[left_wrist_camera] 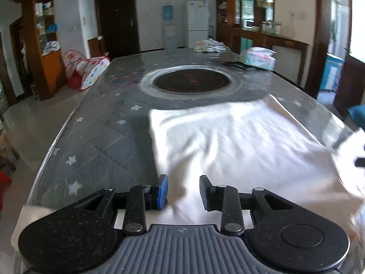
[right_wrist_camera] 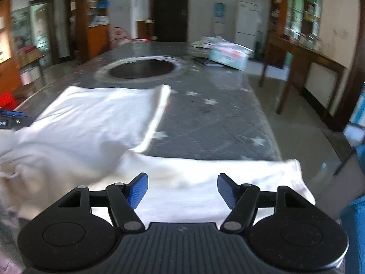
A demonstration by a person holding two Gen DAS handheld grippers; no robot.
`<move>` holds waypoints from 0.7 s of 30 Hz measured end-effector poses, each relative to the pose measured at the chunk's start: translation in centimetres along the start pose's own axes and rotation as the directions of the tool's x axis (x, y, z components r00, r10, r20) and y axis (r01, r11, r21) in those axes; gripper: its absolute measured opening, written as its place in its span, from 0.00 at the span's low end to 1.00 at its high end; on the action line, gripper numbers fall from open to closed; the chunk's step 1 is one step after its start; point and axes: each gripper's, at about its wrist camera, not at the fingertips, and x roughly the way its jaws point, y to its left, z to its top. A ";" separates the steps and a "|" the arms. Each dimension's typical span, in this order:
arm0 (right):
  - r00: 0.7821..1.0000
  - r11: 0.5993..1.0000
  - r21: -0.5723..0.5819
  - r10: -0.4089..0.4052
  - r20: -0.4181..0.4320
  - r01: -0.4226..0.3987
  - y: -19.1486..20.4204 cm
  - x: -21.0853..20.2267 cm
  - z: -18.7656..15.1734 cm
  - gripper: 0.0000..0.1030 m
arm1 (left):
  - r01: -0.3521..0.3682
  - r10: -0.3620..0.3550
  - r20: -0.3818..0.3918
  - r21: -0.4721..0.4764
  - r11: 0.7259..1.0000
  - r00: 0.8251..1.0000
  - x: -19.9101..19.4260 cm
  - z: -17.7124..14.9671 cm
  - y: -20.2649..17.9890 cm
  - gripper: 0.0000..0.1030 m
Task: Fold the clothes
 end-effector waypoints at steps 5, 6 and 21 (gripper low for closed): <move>0.992 0.988 -0.099 0.123 0.016 -0.121 3.7 -1.1 0.7 0.67 | 0.046 -0.046 0.004 0.056 0.997 0.999 -3.1 -2.2 -1.4 0.38; 0.988 0.981 -0.122 0.152 0.014 -0.149 4.6 -1.3 0.8 0.66 | 0.054 -0.054 0.005 0.065 0.996 0.999 -3.7 -2.5 -1.7 0.38; 0.926 0.877 -0.298 0.353 -0.136 -0.378 12.5 -1.2 -1.0 0.39 | 0.252 -0.259 -0.007 0.261 0.932 0.966 -4.6 -3.3 -7.1 0.36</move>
